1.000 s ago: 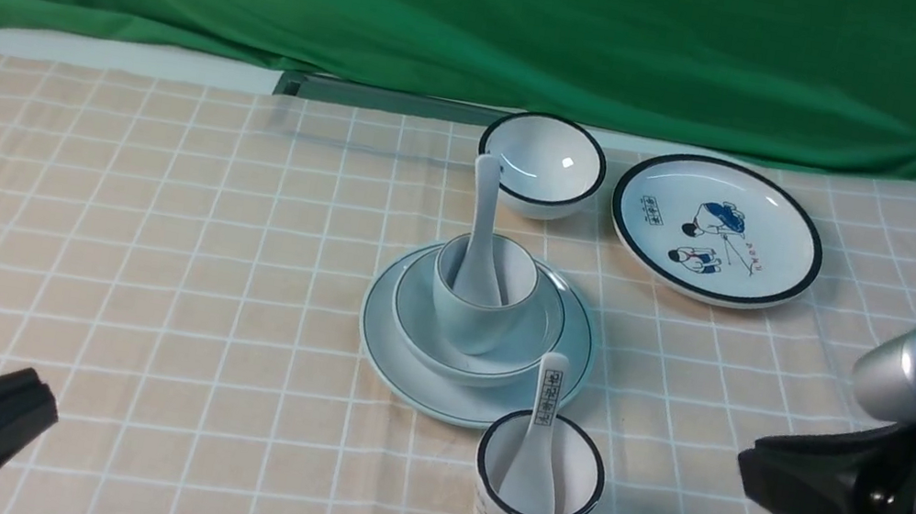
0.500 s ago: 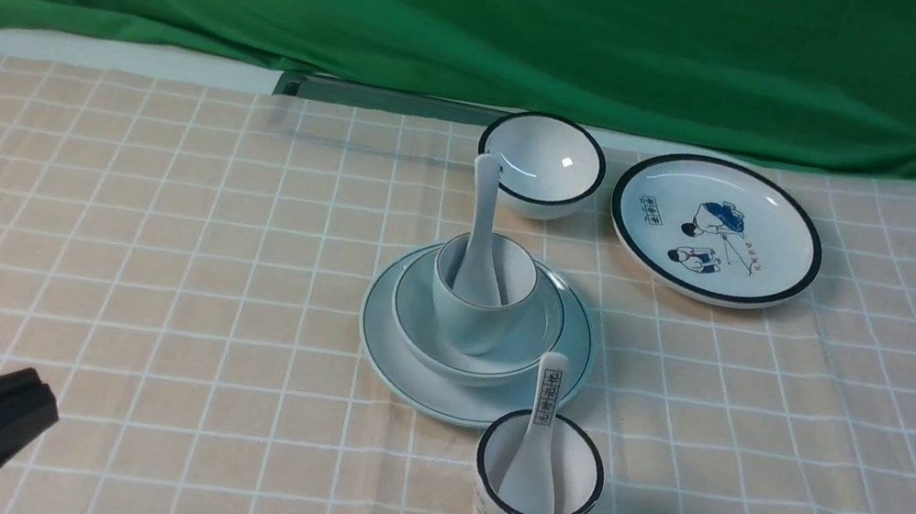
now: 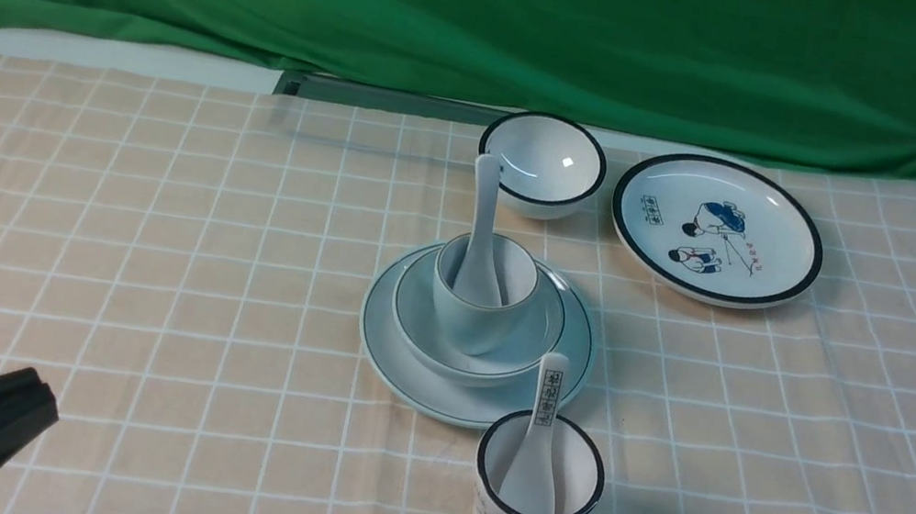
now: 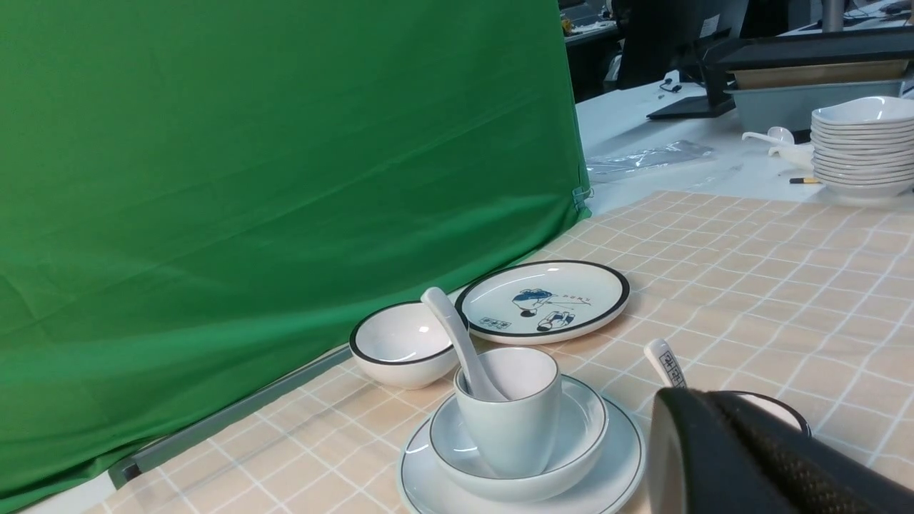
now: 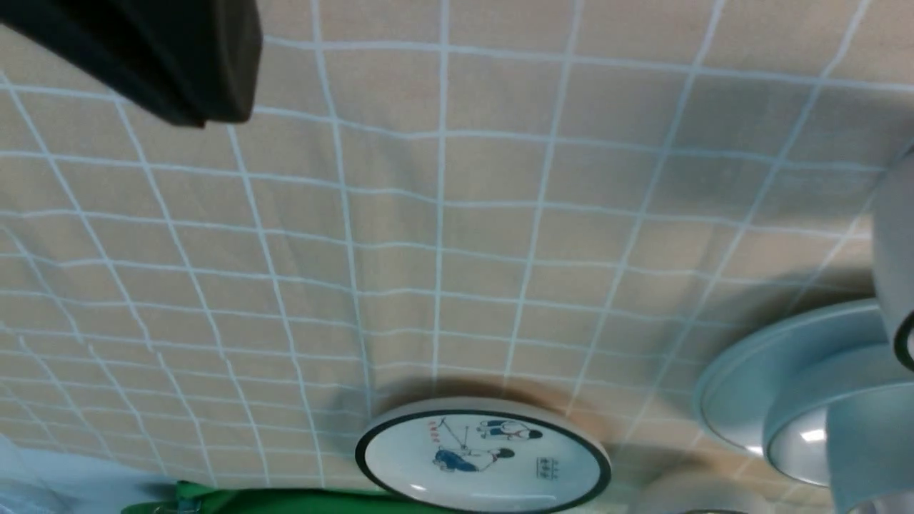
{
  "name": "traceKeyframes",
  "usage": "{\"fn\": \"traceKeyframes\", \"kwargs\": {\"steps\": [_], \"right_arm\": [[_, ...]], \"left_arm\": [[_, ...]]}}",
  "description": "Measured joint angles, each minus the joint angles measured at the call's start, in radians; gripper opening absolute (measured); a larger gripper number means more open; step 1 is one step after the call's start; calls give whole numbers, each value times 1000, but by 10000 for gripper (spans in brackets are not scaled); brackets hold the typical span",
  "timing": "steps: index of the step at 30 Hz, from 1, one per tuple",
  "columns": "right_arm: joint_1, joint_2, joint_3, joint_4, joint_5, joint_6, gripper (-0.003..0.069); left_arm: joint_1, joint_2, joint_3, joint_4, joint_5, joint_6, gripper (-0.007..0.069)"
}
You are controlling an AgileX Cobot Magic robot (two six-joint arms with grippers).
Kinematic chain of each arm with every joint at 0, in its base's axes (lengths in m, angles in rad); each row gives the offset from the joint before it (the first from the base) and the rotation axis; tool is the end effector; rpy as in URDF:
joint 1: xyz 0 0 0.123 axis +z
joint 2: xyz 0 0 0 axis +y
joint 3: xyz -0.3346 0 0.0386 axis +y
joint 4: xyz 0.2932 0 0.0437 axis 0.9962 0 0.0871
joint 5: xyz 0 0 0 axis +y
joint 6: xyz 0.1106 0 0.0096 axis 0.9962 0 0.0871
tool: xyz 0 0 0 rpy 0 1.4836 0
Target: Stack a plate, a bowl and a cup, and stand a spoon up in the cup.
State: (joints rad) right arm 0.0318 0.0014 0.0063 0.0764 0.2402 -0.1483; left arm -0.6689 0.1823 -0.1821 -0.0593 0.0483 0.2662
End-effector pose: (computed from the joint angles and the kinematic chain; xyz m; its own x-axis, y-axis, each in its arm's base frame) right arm 0.0685 0.0042 0.1858 -0.1552 -0.0790 -0.9847 -0.0614 0.9956 -0.0702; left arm 0.0642 -0.0512 0.2695 0.1577 0.1373 -0.9779 0.6028 0.7710 0.2054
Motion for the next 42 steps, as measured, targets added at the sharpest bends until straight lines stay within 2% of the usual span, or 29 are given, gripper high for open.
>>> {"fn": "traceKeyframes", "kwargs": {"steps": [30,33,34,36,37,38,40,41,42], "right_arm": [[0,0,0,0,-1,25,97],[0,0,0,0,-1,25,101],[0,0,0,0,-2,25,106],[0,0,0,0,-1,25,110],[0,0,0,0,-2,25,114],[0,0,0,0,-2,25,118],[0,0,0,0,-2,25,120],[0,0,0,0,-2,25,125],[0,0,0,0,-2,25,126]], "left_arm": [[1,0,0,28,-4,0,4],[56,-8,0,37,-12,-21,4],[141,-25,0,36,-5,-71,4],[222,-44,0,34,17,-110,4],[320,-71,6,24,52,-142,4],[401,-96,22,14,80,-154,4],[476,-123,48,4,96,-160,4],[559,-156,94,-9,109,-163,4],[601,-170,126,-19,112,-164,4]]}}
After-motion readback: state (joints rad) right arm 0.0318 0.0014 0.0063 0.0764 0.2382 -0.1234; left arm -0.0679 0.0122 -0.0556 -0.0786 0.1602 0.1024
